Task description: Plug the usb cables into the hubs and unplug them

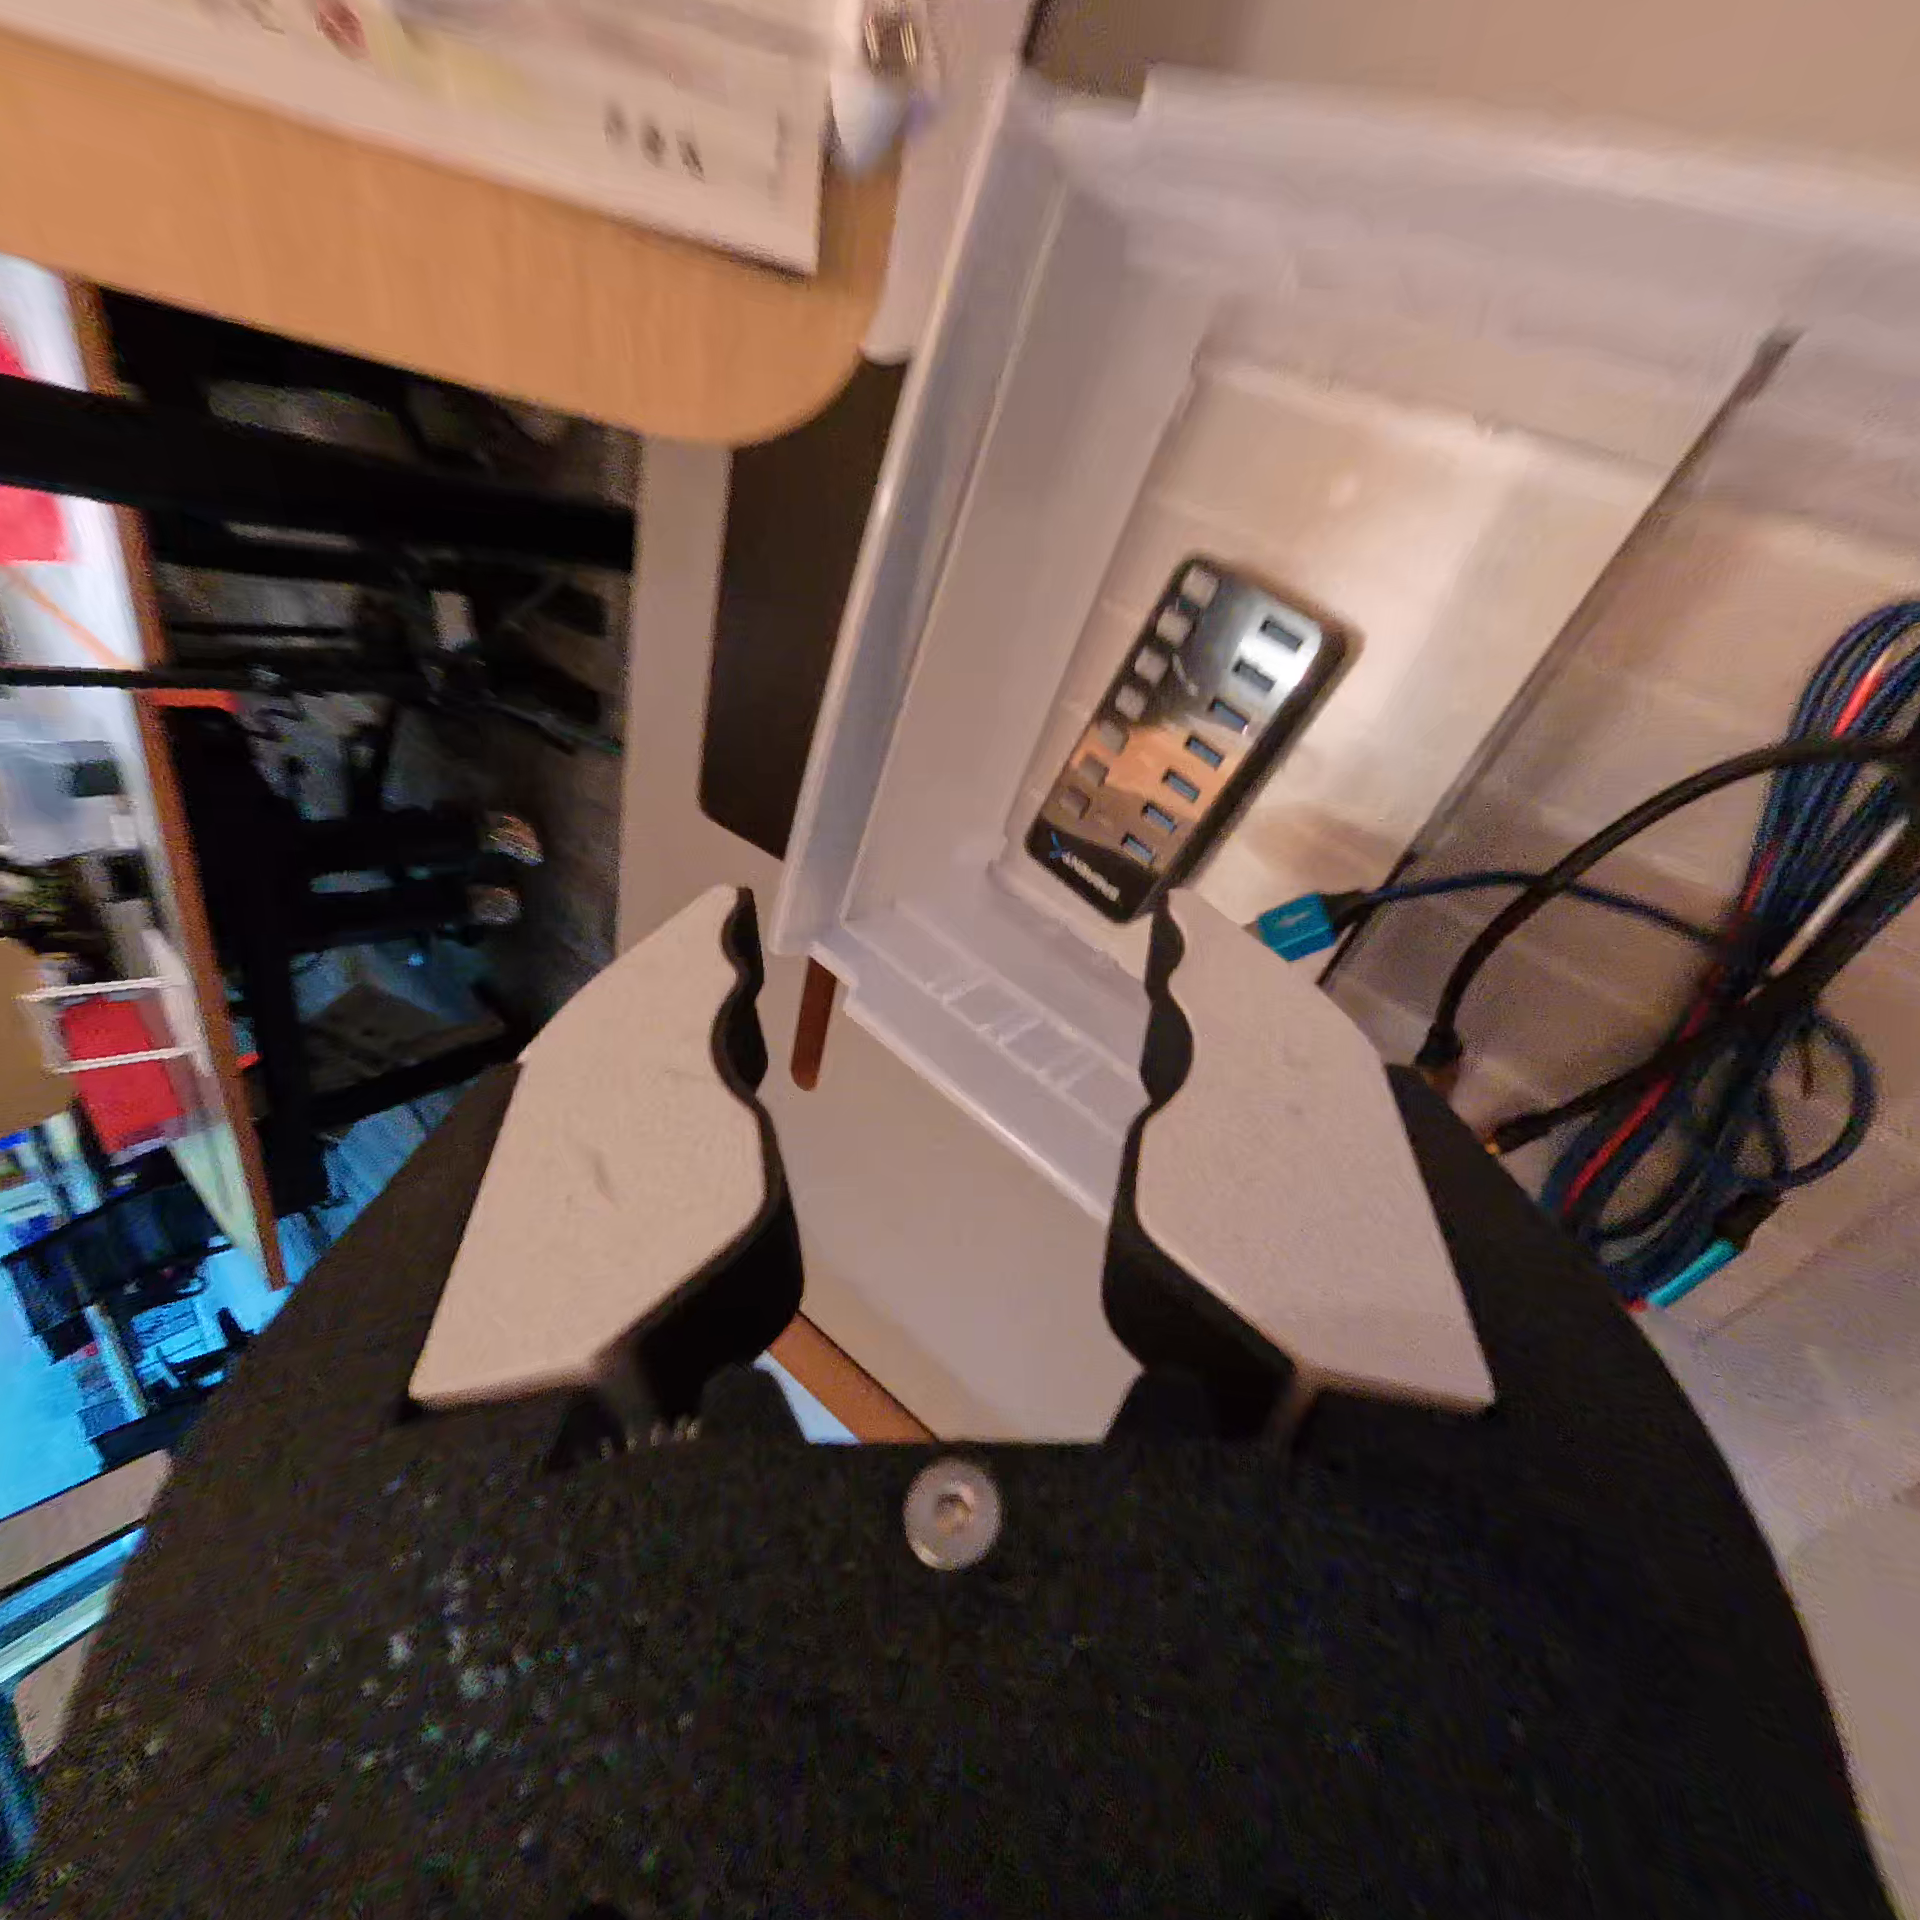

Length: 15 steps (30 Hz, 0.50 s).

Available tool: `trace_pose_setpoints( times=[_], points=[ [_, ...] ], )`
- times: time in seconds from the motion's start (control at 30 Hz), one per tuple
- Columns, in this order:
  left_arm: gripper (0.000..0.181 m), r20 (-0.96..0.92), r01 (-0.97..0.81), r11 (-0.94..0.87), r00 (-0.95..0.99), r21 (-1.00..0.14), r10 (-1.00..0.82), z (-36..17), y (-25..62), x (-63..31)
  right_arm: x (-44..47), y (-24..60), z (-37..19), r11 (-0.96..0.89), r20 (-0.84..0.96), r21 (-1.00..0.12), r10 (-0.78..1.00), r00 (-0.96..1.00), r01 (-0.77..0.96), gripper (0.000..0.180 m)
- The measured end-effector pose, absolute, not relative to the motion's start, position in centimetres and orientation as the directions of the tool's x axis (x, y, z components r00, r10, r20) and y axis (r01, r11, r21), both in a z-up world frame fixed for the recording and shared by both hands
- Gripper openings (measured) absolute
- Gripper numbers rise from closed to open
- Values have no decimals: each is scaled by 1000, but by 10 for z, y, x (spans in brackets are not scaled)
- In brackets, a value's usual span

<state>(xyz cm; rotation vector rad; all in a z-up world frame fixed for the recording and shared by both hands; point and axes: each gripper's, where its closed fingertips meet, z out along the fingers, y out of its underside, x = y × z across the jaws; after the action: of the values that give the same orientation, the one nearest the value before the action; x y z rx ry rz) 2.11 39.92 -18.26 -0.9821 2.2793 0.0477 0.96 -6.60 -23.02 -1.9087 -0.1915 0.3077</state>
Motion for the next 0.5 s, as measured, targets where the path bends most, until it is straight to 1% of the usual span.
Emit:
trace_pose_setpoints(
  times=[0.1,0.2,0.27,0.37,0.43,0.5],
  points=[
    [71,-455,-701,709,-608,-77,-650,-217,423,21,4,-79,-234,-369,-137,-930,346,928,0,90],
    [71,-380,-674,737,-693,40,-613,-249,427,23,5,-86,-234,-363,-132,-932,366,921,11,94],
    [68,-360,-644,759,-734,99,-576,-264,428,30,8,-86,-235,-366,-134,-931,353,926,5,94],
    [68,-306,-609,760,-786,227,-538,-281,437,34,10,-83,-240,-371,-139,-929,341,930,-3,98],
    [66,-252,-587,761,-808,277,-532,-294,438,33,7,-81,-241,-371,-156,-929,344,926,-18,100],
    [70,-218,-561,775,-828,290,-517,-306,435,35,3,-81,-245,-383,-171,-924,359,918,-23,101]
  ],
)
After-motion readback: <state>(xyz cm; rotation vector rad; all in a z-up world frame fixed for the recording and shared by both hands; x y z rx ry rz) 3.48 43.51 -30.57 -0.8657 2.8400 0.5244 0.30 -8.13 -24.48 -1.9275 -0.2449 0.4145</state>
